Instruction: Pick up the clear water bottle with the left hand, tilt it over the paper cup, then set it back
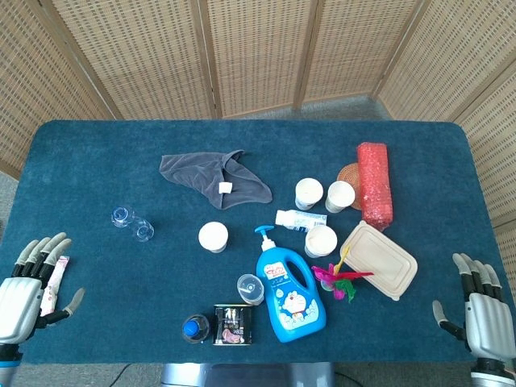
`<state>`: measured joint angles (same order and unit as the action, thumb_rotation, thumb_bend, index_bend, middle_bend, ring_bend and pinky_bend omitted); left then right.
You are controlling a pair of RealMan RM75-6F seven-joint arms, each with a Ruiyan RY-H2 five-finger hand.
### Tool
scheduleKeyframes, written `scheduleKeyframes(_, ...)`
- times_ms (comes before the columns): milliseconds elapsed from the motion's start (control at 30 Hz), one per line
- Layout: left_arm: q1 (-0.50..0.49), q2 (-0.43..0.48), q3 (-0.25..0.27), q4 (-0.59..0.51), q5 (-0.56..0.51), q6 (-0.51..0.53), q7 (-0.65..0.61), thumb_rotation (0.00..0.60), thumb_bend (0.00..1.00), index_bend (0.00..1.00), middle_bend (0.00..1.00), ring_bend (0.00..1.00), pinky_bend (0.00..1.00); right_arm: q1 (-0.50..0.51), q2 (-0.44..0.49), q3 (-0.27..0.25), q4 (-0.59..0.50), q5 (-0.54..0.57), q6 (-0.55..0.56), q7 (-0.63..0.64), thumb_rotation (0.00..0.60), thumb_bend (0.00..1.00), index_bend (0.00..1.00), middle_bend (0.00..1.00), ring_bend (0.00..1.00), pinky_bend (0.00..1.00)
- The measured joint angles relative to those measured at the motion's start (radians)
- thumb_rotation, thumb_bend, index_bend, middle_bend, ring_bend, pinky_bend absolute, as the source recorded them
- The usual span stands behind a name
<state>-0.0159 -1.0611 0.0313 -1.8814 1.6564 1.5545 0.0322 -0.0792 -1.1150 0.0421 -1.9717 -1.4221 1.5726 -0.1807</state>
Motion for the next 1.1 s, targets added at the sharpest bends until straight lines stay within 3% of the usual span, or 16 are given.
scheduleKeyframes(233,-0.024,0.012,-0.002,0.018,-0.051,-0.06,-0.143,0.387,0.37,0.04,0.07,0.05,0.0,0.009,-0.007,0.006,0.003,0.015,-0.014,-0.005,0.6,0.4,0.0,0.03,0.0,0.0)
scheduleKeyframes(433,-0.054,0.019,-0.009,0.071,-0.1,-0.132,-0.353,0.357,0.37,0.03,0.07,0.05,0.0,0.017,-0.008,0.011,0.002,0.027,-0.025,-0.012,0.6,0.4,0.0,0.03,0.0,0.0)
scheduleKeyframes(700,-0.093,-0.017,-0.025,0.212,-0.145,-0.212,-0.65,0.219,0.34,0.0,0.05,0.03,0.0,0.026,-0.009,0.015,-0.007,0.036,-0.035,-0.03,0.6,0.39,0.0,0.03,0.0,0.0)
scheduleKeyframes(1100,-0.145,-0.138,-0.054,0.453,-0.15,-0.272,-1.071,0.2,0.33,0.0,0.0,0.0,0.0,0.03,-0.011,0.015,-0.017,0.039,-0.034,-0.043,0.6,0.39,0.0,0.03,0.0,0.0)
